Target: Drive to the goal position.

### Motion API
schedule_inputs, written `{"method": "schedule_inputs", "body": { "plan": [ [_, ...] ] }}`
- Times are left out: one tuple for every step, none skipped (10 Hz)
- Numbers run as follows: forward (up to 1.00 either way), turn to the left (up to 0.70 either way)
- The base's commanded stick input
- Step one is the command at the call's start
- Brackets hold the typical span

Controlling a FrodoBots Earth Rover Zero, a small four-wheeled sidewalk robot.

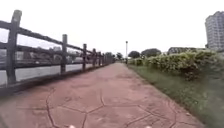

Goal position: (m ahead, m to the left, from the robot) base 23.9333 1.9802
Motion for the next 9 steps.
{"method": "schedule_inputs", "body": {
  "plan": [
    [1.0, -0.36],
    [1.0, -0.12],
    [1.0, 0.02],
    [1.0, 0.02],
    [1.0, 0.02],
    [1.0, 0.02],
    [1.0, 0.02],
    [1.0, 0.02],
    [1.0, 0.02]
  ]
}}
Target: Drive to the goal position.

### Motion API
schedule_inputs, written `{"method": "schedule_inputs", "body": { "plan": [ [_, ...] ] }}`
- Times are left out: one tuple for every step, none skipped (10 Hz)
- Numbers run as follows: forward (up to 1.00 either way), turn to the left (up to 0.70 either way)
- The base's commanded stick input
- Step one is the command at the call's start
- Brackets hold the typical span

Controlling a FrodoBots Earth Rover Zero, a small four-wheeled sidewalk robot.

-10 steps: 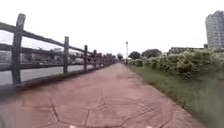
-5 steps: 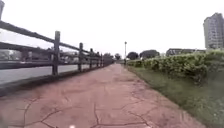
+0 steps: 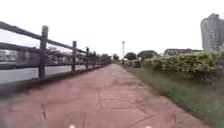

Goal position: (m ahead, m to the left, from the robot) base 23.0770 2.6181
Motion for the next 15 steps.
{"method": "schedule_inputs", "body": {
  "plan": [
    [1.0, -0.2],
    [1.0, -0.38],
    [1.0, -0.36],
    [1.0, -0.14],
    [1.0, 0.02],
    [1.0, -0.22],
    [1.0, -0.31],
    [1.0, -0.25],
    [1.0, -0.19],
    [1.0, 0.02],
    [1.0, 0.02],
    [1.0, 0.02],
    [1.0, 0.02],
    [1.0, -0.08],
    [1.0, -0.35]
  ]
}}
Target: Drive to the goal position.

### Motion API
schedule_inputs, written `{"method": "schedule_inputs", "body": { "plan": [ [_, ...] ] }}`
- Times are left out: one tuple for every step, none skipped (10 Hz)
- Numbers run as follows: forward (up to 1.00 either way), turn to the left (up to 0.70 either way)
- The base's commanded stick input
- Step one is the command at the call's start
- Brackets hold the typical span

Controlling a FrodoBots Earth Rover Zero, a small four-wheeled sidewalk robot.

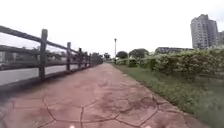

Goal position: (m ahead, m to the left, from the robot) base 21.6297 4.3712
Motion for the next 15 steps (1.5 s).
{"method": "schedule_inputs", "body": {
  "plan": [
    [1.0, -0.05],
    [1.0, 0.02],
    [1.0, 0.02],
    [1.0, 0.02],
    [1.0, 0.02],
    [1.0, 0.02],
    [1.0, 0.02],
    [1.0, 0.02],
    [1.0, 0.02],
    [1.0, 0.02],
    [1.0, 0.02],
    [1.0, 0.02],
    [1.0, 0.02],
    [1.0, 0.02],
    [1.0, 0.02]
  ]
}}
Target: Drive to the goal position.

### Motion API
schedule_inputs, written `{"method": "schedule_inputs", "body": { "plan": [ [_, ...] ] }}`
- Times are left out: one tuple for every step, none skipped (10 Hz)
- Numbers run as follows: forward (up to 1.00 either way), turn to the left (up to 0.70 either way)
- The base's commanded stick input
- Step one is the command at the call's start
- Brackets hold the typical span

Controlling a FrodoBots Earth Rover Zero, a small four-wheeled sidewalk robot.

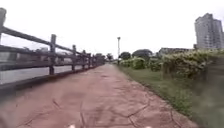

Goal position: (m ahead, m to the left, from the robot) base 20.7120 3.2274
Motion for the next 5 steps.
{"method": "schedule_inputs", "body": {
  "plan": [
    [1.0, 0.02],
    [1.0, 0.02],
    [1.0, -0.14],
    [1.0, -0.38],
    [1.0, -0.28]
  ]
}}
